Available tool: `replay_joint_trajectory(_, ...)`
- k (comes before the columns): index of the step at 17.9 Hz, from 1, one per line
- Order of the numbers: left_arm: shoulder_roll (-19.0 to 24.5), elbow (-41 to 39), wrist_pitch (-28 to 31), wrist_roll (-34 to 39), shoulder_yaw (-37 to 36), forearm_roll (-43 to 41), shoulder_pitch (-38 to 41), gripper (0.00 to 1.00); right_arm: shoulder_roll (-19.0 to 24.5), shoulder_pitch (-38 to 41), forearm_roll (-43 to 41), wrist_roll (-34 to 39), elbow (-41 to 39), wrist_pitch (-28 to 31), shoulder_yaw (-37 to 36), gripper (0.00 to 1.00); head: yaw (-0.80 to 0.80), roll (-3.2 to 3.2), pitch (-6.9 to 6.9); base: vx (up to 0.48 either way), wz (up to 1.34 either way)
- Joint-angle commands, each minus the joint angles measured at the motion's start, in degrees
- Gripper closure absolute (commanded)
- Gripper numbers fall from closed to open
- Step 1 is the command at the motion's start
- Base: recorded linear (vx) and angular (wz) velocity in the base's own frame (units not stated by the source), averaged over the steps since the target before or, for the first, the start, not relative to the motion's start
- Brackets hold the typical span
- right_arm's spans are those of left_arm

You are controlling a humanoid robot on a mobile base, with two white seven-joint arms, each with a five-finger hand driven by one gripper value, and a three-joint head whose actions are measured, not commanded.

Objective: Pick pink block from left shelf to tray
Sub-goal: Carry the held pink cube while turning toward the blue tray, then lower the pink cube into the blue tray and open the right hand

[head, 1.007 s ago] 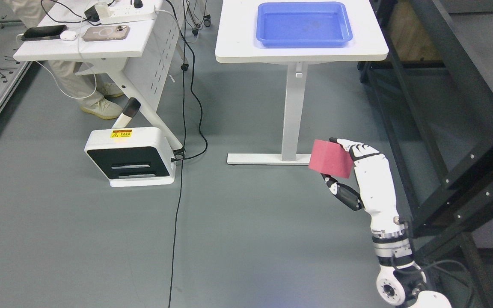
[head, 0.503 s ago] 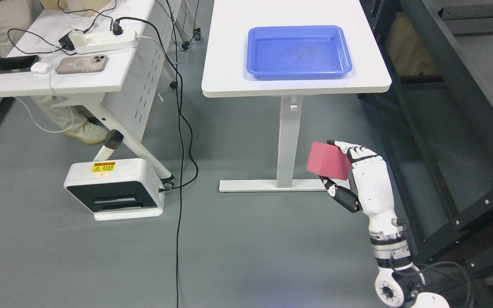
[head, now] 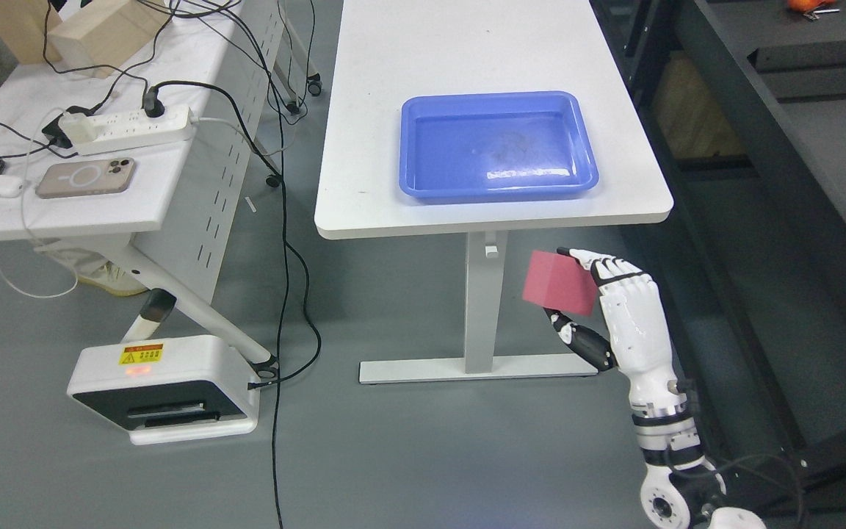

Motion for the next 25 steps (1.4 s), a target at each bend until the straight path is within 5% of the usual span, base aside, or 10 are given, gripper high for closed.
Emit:
replay_joint_trajectory(1,1.0,-1.0,0.0,0.0,0.0,0.0,-1.7,0.0,-1.0,-0.2,0.0,0.0,0.0,0.0,0.5,0.97,0.0,0.0,0.0,0.32,0.02)
replay_joint_trajectory(21,1.0,-1.0,0.0,0.0,0.0,0.0,-1.7,0.0,-1.0,-2.9,6.2,13.8,2.6,2.0,4.4,0.95,0.0,0.0,0.0,0.246,0.04)
replay_joint_trajectory(23,1.0,-1.0,0.0,0.0,0.0,0.0,-1.7,0.0,-1.0,-3.0,5.6,13.8,2.5,3.6,4.3,0.9,0.0,0.0,0.0,0.154,-0.01)
replay_joint_trajectory(25,1.0,-1.0,0.0,0.0,0.0,0.0,-1.7,0.0,-1.0,-2.8,4.8,13.9,2.5,5.5,4.2,0.73,0.0,0.0,0.0,0.149,-0.01)
